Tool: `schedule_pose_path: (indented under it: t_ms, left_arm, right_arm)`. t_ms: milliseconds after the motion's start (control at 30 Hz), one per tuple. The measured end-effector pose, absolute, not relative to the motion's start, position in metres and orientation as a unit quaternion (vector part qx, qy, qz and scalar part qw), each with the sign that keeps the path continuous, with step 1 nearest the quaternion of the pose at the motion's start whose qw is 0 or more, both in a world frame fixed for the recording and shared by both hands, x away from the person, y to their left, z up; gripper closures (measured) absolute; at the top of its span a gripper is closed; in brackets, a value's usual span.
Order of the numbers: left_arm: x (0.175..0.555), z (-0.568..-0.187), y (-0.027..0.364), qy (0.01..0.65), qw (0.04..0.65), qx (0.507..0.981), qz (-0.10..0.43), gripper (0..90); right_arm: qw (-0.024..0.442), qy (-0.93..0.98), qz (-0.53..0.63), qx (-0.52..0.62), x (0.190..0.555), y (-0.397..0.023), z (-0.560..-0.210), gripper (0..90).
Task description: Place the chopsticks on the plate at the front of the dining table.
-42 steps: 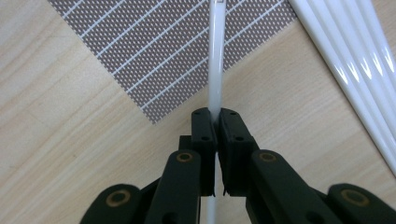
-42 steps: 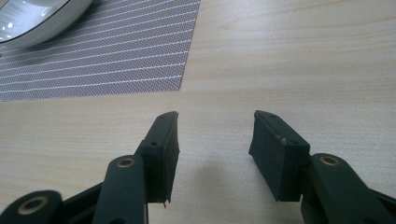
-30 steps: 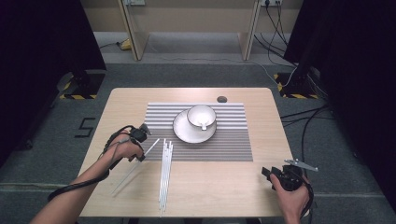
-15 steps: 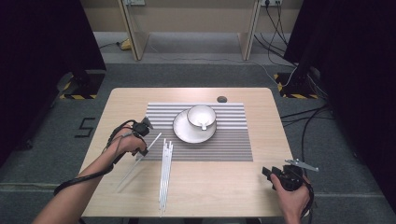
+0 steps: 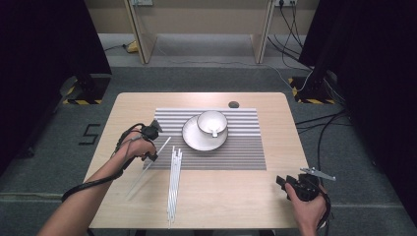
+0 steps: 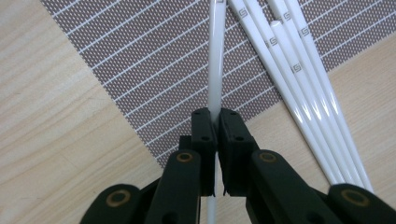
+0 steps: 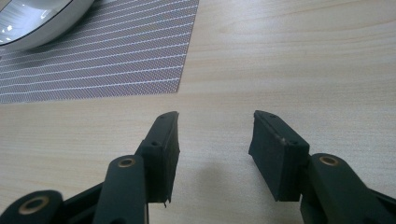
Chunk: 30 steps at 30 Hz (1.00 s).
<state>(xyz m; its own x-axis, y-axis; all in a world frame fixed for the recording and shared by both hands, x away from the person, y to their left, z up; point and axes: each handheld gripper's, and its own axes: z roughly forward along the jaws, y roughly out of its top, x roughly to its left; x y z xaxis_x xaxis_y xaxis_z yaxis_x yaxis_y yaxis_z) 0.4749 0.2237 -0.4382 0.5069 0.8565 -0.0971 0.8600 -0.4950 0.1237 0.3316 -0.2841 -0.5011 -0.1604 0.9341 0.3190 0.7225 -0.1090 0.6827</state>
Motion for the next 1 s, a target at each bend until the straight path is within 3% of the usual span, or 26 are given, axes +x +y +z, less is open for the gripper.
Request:
schedule_pose_path:
  t_ms: [1000]
  left_arm:
    - [0.502, -0.434, 0.209, 0.517, 0.092, 0.851, -0.016, 85.3]
  right_arm:
    - [0.136, 0.653, 0.391, 0.634, 0.332, -0.284, -0.501, 51.9]
